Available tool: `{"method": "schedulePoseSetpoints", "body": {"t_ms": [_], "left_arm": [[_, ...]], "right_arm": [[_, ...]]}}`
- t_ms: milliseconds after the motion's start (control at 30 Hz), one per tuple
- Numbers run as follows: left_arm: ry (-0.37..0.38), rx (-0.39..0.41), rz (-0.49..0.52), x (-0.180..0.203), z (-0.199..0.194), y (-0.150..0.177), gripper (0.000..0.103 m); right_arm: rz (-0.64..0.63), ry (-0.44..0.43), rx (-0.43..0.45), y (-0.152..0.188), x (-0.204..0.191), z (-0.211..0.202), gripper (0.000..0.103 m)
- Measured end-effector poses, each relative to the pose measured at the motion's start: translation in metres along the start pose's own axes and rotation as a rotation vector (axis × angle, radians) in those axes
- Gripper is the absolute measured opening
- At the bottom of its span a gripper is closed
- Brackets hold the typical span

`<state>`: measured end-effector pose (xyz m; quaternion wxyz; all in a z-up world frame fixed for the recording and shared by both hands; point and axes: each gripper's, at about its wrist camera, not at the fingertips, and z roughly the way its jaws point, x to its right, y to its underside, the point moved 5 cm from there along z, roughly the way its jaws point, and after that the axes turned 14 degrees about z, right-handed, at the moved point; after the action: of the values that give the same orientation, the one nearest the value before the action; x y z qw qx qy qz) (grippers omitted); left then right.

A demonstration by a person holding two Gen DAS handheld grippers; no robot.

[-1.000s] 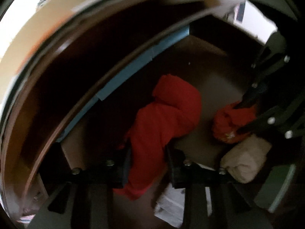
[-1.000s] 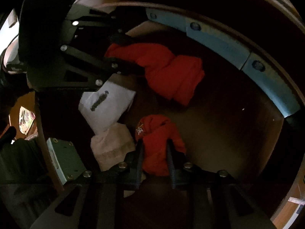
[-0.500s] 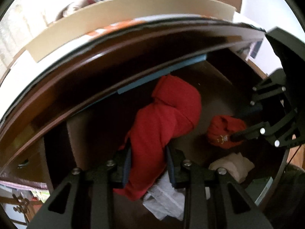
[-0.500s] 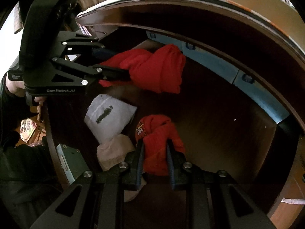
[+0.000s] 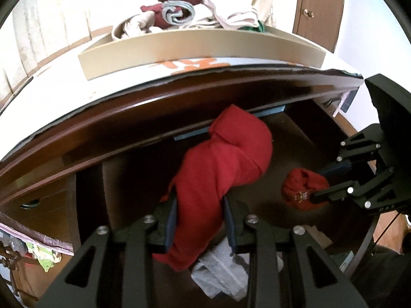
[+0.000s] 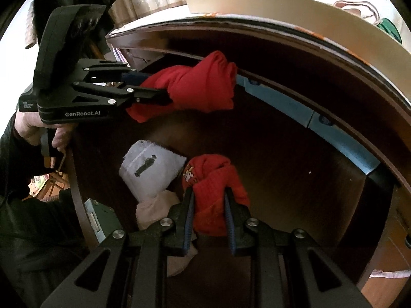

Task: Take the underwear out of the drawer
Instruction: 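Lift both red socks up out of the drawer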

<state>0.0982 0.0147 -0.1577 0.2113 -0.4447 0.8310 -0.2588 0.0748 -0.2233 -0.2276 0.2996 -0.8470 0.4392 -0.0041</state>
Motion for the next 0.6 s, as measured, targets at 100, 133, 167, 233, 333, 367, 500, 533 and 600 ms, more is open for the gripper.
{"method": "schedulePoseSetpoints", "body": {"t_ms": [100, 133, 167, 233, 333, 367, 500, 533, 600], "left_arm": [[-0.014, 0.017, -0.013, 0.005, 0.001, -0.004, 0.030], [-0.020, 0.023, -0.018, 0.010, 0.002, -0.007, 0.030], [-0.025, 0.029, -0.022, 0.009, 0.001, -0.006, 0.030], [-0.043, 0.045, -0.031, 0.008, -0.001, -0.007, 0.030], [-0.064, 0.060, -0.033, 0.014, 0.001, -0.011, 0.030], [-0.070, 0.063, -0.033, 0.015, 0.000, -0.012, 0.030], [-0.086, 0.078, -0.031, 0.018, 0.000, -0.014, 0.030], [-0.088, 0.083, -0.030, 0.019, -0.001, -0.015, 0.030], [-0.098, 0.094, -0.030, 0.019, -0.003, -0.015, 0.030]], "right_arm": [[0.003, -0.003, 0.024, -0.001, 0.001, -0.005, 0.024], [0.005, -0.005, 0.032, -0.001, 0.001, -0.006, 0.024], [0.006, -0.006, 0.039, -0.001, 0.001, -0.007, 0.024], [0.009, -0.012, 0.061, -0.002, 0.002, -0.011, 0.024], [0.012, -0.020, 0.091, -0.002, 0.002, -0.015, 0.024], [0.013, -0.021, 0.097, -0.003, 0.002, -0.016, 0.024], [0.015, -0.021, 0.115, -0.004, 0.002, -0.019, 0.024], [0.015, -0.022, 0.120, -0.004, 0.002, -0.020, 0.024], [0.012, -0.023, 0.136, -0.004, 0.002, -0.022, 0.024]]}}
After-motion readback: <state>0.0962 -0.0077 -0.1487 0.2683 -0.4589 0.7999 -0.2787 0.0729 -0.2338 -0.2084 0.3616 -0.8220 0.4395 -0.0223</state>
